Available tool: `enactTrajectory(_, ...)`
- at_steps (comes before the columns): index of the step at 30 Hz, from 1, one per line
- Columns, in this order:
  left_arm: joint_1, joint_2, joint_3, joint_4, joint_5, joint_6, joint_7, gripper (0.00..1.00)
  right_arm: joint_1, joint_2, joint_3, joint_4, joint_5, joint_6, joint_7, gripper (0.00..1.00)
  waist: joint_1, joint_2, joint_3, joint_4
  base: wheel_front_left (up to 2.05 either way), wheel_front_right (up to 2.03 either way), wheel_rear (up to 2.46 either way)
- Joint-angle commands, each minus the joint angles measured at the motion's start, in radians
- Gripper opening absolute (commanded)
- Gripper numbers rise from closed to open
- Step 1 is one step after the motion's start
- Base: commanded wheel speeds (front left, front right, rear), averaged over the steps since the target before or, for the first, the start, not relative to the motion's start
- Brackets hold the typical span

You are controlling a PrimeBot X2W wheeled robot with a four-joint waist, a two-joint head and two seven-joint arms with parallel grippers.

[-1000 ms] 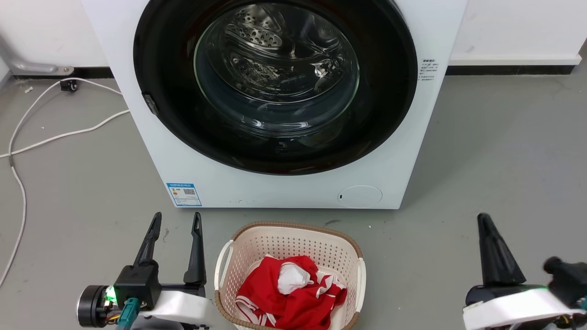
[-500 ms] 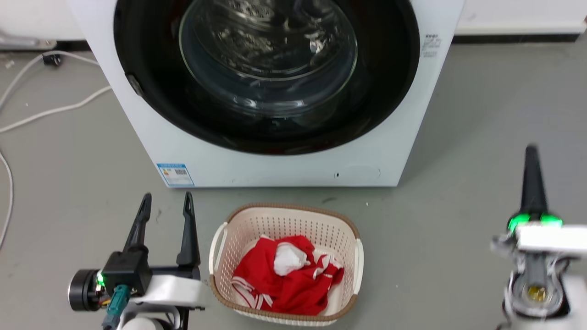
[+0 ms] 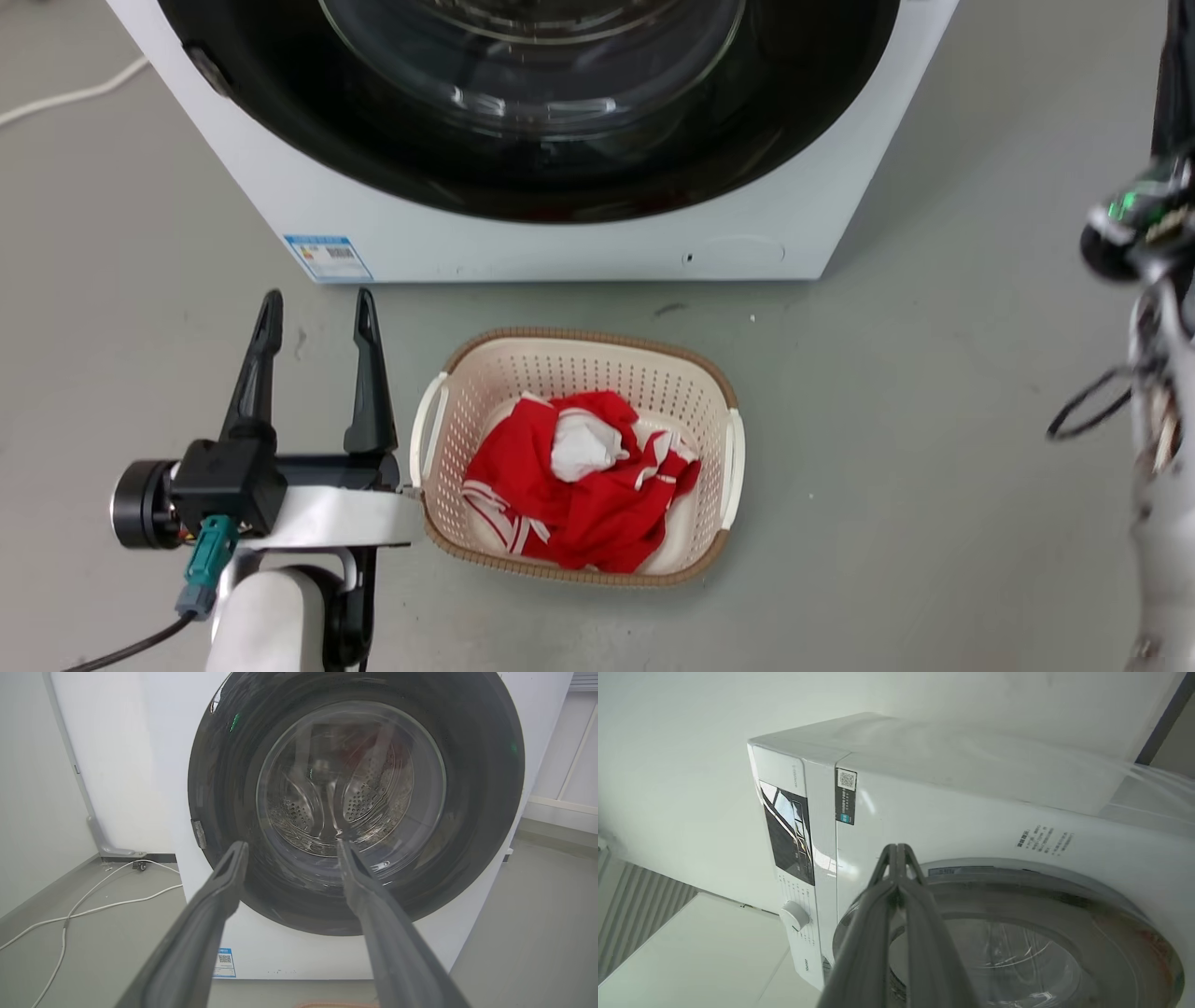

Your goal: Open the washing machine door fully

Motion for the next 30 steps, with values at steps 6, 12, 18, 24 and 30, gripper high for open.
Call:
enactTrajectory(6,-0.055,-0.001,-0.002,-0.015,-0.001,-0.01,-0.003,1.0,-0.283,-0.091,0.084,0.251,-0.046,0.0,0.172,0.0,-0.0002,0.0,0.076,0.009,0.0,0.0,0.0)
enactTrajectory(12,-0.092,-0.001,-0.009,-0.026,0.004,-0.012,-0.003,1.0,-0.505,-0.112,0.162,0.459,-0.122,0.0,0.298,0.0,-0.0002,0.0,0.129,0.02,0.0,0.0,0.0)
enactTrajectory(18,-0.114,-0.001,-0.021,-0.035,0.005,-0.014,-0.003,1.0,-0.657,-0.114,0.21,0.618,-0.19,0.0,0.367,0.0,-0.0002,0.0,0.171,0.037,0.0,0.0,0.0)
enactTrajectory(24,-0.129,-0.002,-0.028,-0.04,0.002,-0.013,-0.003,1.0,-0.735,-0.114,0.239,0.71,-0.234,0.0,0.409,0.0,-0.0002,0.0,0.199,0.051,0.0,0.0,0.0)
enactTrajectory(30,-0.132,-0.002,-0.033,-0.042,-0.001,-0.011,-0.003,1.0,-0.775,-0.116,0.243,0.772,-0.256,0.0,0.41,0.0,-0.0002,0.0,0.219,0.059,0.0,0.0,0.0)
